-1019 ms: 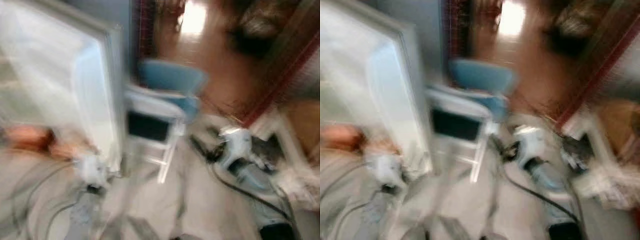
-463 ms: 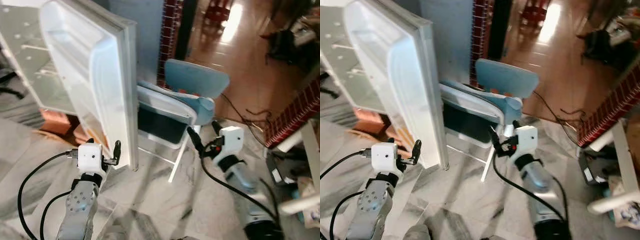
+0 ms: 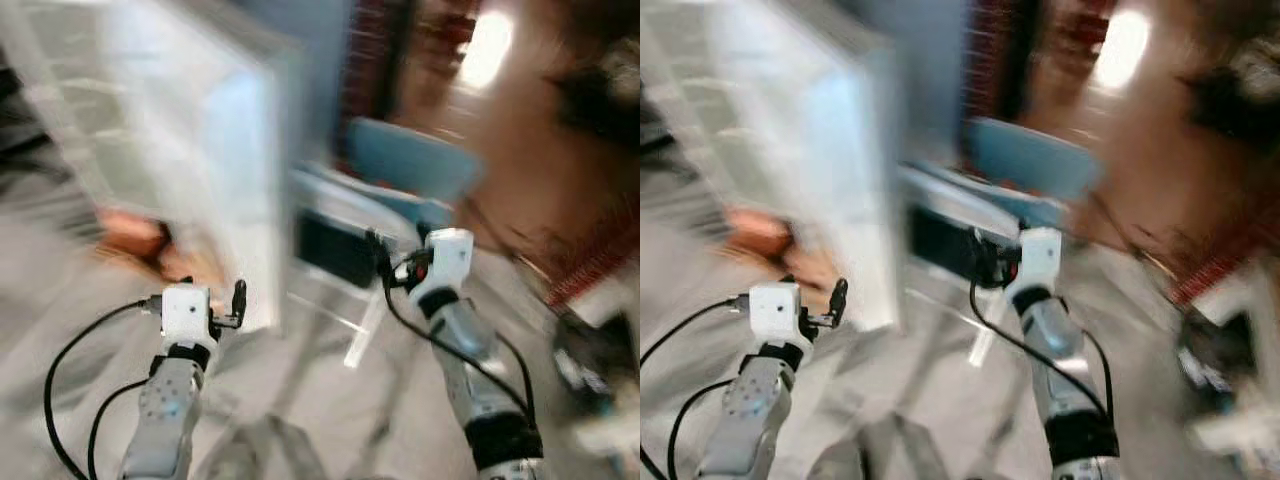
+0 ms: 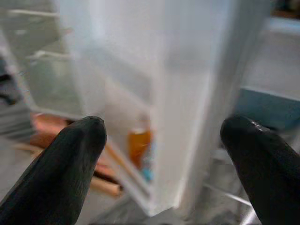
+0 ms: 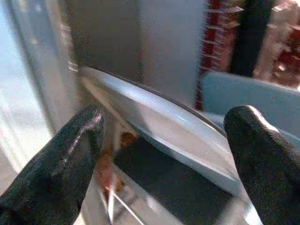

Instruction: Restocking fridge

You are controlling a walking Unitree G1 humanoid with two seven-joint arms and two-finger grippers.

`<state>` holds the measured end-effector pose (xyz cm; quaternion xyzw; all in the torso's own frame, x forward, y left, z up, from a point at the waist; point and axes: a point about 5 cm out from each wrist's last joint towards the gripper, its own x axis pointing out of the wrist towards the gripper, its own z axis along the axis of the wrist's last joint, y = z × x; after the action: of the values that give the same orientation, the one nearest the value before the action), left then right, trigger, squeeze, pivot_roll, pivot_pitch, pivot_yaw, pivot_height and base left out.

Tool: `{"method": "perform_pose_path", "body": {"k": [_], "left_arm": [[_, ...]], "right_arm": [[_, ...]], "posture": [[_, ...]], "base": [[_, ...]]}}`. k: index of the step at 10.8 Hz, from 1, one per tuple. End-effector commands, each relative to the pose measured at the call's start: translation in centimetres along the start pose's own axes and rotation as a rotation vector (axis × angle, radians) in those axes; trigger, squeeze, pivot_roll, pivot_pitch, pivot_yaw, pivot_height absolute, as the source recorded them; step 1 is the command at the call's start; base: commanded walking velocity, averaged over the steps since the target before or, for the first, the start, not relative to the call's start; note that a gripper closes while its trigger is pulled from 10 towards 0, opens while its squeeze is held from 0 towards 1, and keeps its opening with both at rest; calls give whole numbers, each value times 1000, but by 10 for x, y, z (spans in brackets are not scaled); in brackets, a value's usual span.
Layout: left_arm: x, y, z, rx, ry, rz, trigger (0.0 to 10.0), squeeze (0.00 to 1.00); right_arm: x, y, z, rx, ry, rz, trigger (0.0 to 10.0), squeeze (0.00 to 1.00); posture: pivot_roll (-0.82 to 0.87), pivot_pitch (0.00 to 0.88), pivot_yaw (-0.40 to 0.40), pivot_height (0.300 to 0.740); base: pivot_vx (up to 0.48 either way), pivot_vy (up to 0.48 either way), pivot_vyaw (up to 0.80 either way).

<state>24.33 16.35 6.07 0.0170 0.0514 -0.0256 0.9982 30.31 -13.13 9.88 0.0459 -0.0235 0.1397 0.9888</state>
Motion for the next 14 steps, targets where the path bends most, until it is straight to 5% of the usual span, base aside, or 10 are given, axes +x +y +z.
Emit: {"method": "perform_pose_path", "body": {"k": [1, 5, 9, 12, 14], "left_arm": [[-2, 7, -3, 16, 17, 23, 10000, 0], [-2, 7, -3, 18, 24, 24, 10000, 0], [0, 7, -1, 25, 5, 23, 10000, 0], [1, 8, 1, 30, -6, 28, 10000, 0], [2, 8, 4, 31, -11, 28, 10000, 0]], "right_arm": [[-1, -1, -5, 1, 18, -12, 10000, 0], [-10, -17, -11, -35, 30, -132, 10000, 0], [-13, -20, -16, -18, 39, -177, 10000, 0], [2, -19, -14, 18, 50, -210, 10000, 0], [29, -8, -3, 33, 44, -189, 10000, 0]], "posture": [[126, 56, -77, 740], [123, 57, -73, 740], [123, 56, -73, 740], [131, 65, -79, 740], [146, 84, -79, 740]], "base": [[0, 480, 406], [0, 470, 0], [0, 0, 0], [0, 0, 0], [0, 0, 0]]}}
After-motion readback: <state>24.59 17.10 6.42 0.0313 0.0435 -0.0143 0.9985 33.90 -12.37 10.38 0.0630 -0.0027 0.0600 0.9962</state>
